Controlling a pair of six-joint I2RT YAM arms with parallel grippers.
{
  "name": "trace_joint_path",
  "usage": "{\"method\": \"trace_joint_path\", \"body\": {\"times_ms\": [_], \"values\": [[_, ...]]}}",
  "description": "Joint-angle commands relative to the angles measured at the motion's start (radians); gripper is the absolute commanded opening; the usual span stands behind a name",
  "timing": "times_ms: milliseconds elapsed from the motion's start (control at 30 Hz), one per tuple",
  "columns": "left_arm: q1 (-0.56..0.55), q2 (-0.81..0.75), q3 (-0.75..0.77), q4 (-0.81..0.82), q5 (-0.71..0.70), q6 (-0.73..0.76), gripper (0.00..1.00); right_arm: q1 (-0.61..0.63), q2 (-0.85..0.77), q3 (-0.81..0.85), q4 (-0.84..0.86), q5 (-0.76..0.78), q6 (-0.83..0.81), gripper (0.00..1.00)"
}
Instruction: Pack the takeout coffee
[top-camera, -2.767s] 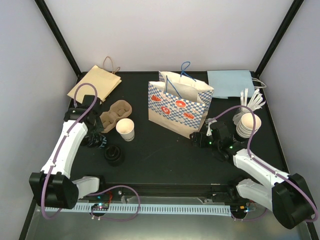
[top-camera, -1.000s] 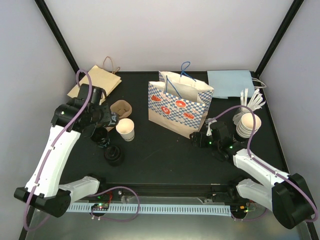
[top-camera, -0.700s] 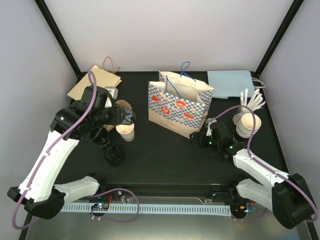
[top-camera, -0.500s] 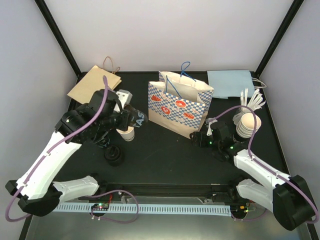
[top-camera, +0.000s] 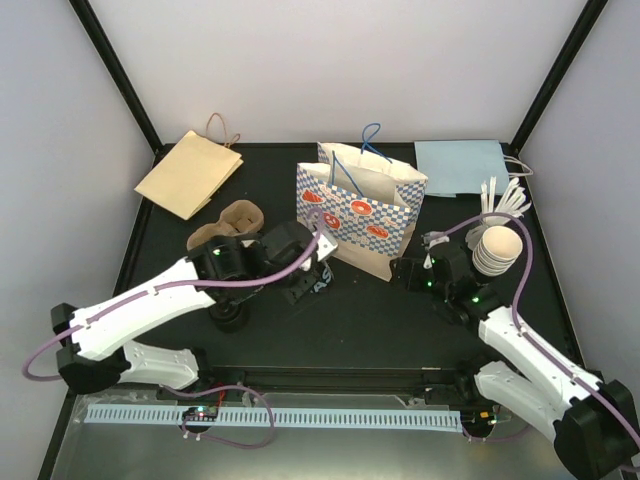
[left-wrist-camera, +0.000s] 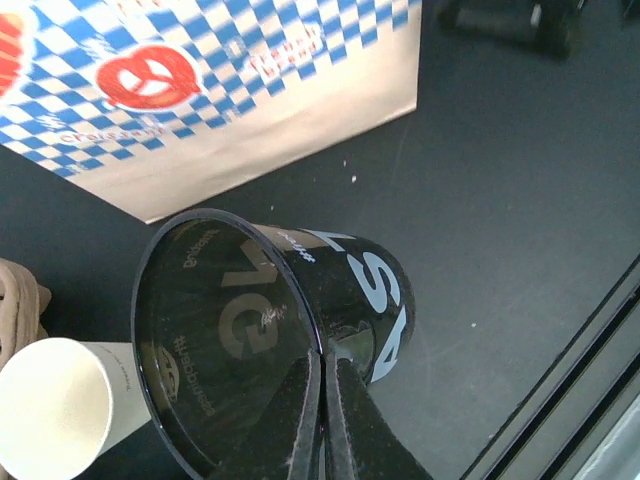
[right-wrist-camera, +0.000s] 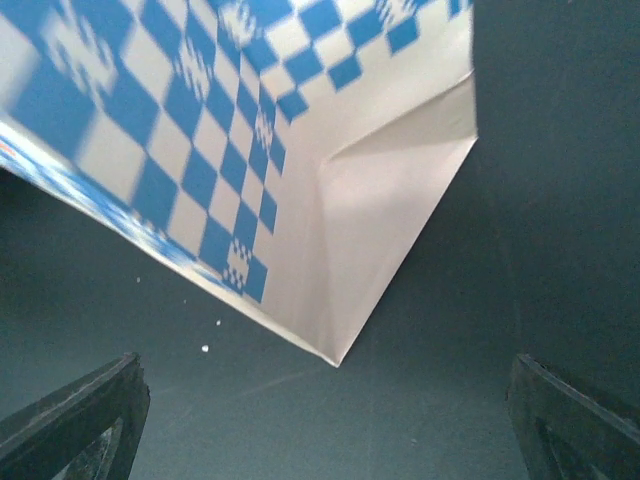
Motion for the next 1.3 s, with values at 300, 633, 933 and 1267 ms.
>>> {"method": "trace_joint_path", "body": {"times_ms": [300, 633, 933, 1267], "values": [[-0.076, 0.140, -0.105, 0.152, 0.020, 0.091, 0.02, -0.005, -0.109, 0.170, -0.278, 0.278, 0.058, 1.00], [-0.077, 0.303, -0.094, 0.204, 0.006, 0.092, 0.01, -0.005, -0.108, 0.199, -0.340, 0.319, 0.096, 1.00], [-0.077, 0.415, -0.044, 0.179, 0.020, 0.096, 0.02, -0.005, -0.110, 0.199, -0.342, 0.328, 0.100, 1.00], [-0.077, 0.446, -0.028, 0.177, 0.033, 0.083, 0.02, -0.005, -0.110, 0.194, -0.337, 0.309, 0.089, 1.00]]}}
